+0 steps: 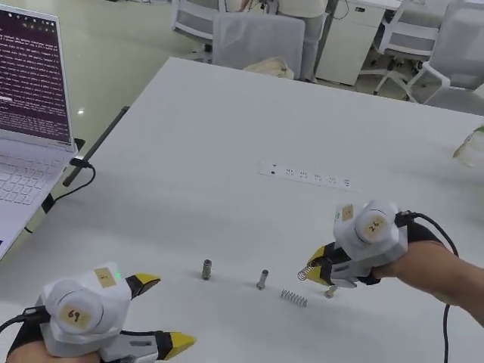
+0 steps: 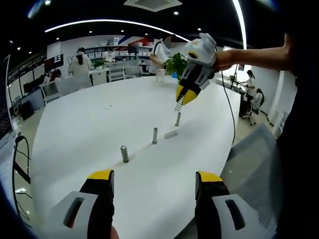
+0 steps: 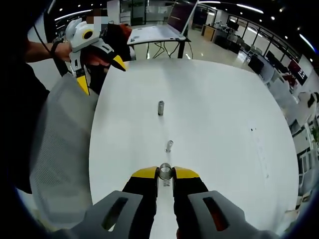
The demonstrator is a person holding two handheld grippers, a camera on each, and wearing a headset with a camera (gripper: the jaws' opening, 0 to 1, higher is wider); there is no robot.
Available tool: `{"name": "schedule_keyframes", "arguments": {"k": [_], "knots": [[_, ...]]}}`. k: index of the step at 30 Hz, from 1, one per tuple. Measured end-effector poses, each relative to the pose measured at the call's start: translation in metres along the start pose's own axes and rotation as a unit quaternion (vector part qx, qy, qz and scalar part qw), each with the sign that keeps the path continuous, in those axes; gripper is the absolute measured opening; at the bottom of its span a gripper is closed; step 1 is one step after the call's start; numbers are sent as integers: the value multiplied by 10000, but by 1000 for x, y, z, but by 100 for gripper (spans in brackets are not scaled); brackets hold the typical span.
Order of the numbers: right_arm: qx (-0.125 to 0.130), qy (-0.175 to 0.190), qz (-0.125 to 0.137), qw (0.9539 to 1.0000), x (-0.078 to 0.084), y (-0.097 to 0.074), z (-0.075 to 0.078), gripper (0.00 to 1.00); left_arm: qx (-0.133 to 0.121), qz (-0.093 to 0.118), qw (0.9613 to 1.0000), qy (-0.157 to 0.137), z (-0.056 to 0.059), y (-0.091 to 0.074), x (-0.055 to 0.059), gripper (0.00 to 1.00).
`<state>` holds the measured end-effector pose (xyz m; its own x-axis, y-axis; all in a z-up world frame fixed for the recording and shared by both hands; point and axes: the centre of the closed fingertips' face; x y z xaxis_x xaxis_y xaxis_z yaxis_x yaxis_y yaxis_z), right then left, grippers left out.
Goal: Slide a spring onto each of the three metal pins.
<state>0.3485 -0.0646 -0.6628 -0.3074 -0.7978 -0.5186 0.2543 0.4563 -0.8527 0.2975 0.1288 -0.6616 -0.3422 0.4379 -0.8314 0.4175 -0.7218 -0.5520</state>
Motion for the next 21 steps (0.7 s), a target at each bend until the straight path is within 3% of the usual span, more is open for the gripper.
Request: {"name": "schedule_keyframes", "arguments": {"k": [7, 21], "knots": [[-114, -119, -30, 9999, -15, 16, 3, 9, -45, -20, 10000, -79, -4, -2, 4, 62], [-271, -284, -198, 9990, -22, 48, 9, 9, -164, -15, 9994, -290, -14, -10, 12, 62]]}}
Point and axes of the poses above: the centre of the closed fingertips' face, and the gripper's own axes: y roughly forward along the fingers, z roughly to its right, x roughly out of its underside
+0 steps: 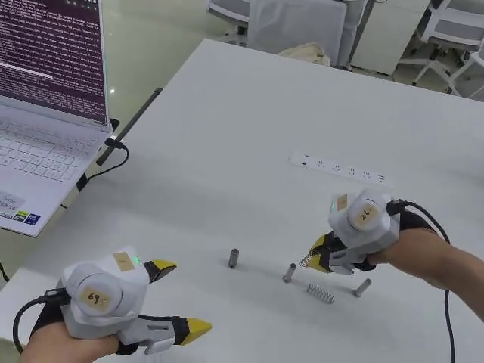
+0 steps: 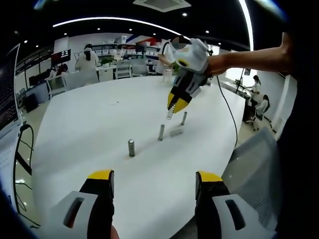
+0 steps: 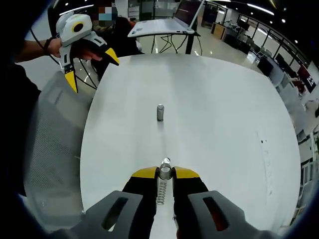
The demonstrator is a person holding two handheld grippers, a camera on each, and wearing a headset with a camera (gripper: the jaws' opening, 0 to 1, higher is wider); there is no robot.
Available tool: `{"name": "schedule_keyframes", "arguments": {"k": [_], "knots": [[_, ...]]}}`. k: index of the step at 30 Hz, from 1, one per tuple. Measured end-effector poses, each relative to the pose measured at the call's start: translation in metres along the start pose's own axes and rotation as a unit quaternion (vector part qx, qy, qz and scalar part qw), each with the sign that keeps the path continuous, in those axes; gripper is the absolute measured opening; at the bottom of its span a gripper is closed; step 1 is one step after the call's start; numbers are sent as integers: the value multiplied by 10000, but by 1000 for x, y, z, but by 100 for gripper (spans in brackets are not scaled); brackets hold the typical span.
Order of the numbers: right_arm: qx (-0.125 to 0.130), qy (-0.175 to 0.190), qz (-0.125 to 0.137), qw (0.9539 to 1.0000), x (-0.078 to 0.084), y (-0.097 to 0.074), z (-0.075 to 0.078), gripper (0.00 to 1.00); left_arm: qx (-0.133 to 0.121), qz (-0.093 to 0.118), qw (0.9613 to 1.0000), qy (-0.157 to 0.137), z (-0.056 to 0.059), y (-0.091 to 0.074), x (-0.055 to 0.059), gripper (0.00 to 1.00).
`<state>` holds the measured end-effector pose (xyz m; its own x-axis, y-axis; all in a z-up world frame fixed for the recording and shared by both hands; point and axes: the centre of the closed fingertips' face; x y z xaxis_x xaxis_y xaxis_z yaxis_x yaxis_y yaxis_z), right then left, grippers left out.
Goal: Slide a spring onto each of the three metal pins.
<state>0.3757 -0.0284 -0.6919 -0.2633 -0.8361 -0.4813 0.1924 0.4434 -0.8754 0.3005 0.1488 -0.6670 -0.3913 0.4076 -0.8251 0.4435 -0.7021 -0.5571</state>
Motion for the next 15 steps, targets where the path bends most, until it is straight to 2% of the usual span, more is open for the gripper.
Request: {"name": "schedule_keyframes", "arguments": {"k": [15], "knots": [[-149, -152, -122, 9997, -4, 18, -2, 9, -45, -33, 9998, -199, -6, -4, 7, 60]]}}
Point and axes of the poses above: the centre of the closed fingertips' face, and the gripper's own axes: y roughly forward along the fingers, z roughly to its right, x roughly out of its underside
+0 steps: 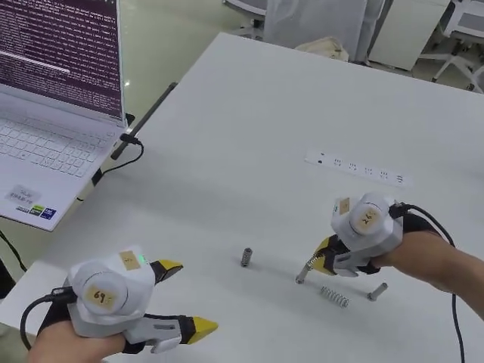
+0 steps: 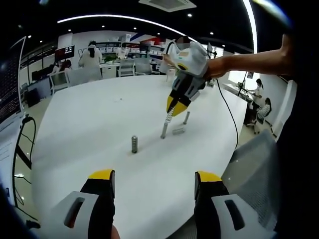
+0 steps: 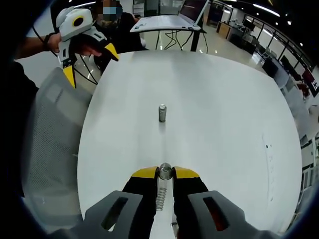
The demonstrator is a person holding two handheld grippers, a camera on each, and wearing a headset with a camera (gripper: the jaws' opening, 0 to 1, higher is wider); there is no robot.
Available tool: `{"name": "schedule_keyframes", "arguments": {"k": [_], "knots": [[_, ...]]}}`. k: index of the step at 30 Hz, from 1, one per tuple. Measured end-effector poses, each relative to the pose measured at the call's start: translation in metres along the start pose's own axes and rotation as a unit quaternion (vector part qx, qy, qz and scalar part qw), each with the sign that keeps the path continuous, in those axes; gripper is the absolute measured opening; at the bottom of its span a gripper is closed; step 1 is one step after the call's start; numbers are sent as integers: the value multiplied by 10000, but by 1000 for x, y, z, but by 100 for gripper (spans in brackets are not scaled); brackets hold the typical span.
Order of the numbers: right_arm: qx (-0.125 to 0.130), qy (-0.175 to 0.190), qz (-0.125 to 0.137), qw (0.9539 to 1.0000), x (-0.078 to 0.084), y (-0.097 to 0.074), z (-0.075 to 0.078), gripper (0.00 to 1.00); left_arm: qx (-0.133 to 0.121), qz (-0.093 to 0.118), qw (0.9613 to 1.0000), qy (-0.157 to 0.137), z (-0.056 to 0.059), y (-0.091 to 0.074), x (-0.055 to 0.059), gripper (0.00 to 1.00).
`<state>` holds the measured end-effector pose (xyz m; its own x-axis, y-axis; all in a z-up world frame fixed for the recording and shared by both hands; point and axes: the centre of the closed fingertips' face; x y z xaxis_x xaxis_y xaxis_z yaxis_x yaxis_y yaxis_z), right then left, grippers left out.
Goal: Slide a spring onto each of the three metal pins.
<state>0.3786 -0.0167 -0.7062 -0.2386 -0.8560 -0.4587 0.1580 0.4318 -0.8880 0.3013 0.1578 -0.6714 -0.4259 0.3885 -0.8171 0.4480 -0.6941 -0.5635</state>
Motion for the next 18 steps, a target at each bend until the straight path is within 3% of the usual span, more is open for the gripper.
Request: {"name": "schedule_keyframes", "arguments": {"k": [18], "knots": [[-107, -214, -251, 9994, 7, 16, 3, 9, -61, -73, 9999, -66, -5, -5, 5, 61]]}}
Point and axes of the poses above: the centre of the closed fingertips' face, and the gripper's own axes: y roughly forward along the fingers, z roughly to its right, x roughly out of its underside
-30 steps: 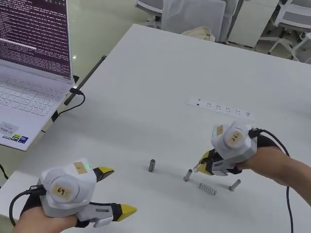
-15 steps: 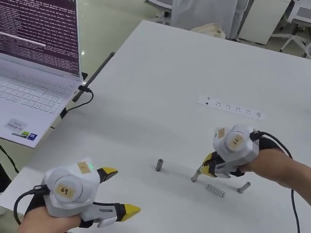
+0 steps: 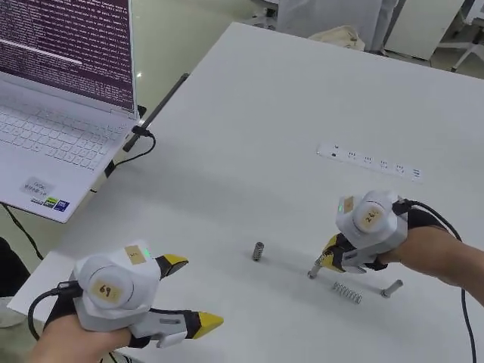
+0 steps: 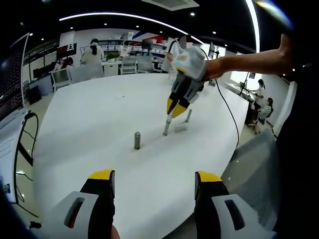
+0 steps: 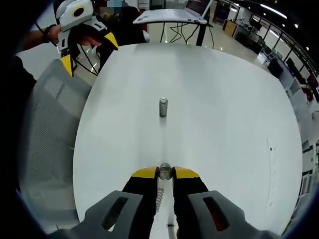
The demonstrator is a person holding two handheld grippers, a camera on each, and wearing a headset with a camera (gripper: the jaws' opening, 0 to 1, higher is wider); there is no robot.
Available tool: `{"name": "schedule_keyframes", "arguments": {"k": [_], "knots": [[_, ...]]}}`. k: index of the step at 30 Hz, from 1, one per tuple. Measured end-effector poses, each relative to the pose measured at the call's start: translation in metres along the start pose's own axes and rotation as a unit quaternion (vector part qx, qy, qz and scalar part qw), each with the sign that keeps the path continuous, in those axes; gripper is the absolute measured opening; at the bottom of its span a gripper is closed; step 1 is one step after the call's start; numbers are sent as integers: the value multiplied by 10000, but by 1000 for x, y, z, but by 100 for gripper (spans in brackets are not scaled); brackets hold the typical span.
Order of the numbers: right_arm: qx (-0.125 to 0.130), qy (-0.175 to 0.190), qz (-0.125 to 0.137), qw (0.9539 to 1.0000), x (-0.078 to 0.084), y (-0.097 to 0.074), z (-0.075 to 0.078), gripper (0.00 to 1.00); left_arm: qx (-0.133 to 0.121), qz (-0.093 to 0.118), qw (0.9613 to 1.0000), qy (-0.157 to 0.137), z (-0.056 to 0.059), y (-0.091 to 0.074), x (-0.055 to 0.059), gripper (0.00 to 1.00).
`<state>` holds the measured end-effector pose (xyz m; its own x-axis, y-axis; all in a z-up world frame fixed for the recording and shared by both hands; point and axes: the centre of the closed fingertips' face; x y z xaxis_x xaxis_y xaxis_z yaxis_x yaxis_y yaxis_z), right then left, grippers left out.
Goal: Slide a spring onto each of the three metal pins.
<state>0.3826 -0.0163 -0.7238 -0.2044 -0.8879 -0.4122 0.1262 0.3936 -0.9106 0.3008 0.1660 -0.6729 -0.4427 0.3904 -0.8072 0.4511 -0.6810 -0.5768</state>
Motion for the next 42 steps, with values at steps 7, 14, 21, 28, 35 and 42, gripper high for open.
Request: {"name": "schedule_keyframes", "arguments": {"k": [7, 14, 21, 28, 35, 42], "knots": [[-64, -68, -90, 9999, 4, 9, 0, 9, -5, -3, 10000, 28, 0, 0, -3, 62], [-126, -93, -155, 9998, 7, 16, 2, 9, 0, 62, 9999, 91, 0, -1, -12, 62], [-196, -203, -278, 9992, 10, 26, -2, 9, 36, 76, 9999, 104, 2, 1, -15, 62], [-253, -249, -345, 9988, 12, 34, -3, 9, 51, 66, 9999, 83, 2, 2, -14, 62], [-284, -274, -402, 9984, 16, 40, -2, 9, 39, 48, 10000, 69, 1, 1, -13, 62], [-274, -304, -425, 9983, 16, 44, -2, 9, 18, 53, 10000, 79, 0, 1, -16, 62]]}}
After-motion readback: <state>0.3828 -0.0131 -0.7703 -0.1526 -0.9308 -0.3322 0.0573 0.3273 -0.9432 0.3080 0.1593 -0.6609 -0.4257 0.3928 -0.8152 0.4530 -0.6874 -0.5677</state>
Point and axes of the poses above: the centre of the closed fingertips' face, and the gripper's own axes: y roughly forward along the fingers, z roughly to its right, x roughly out of its underside
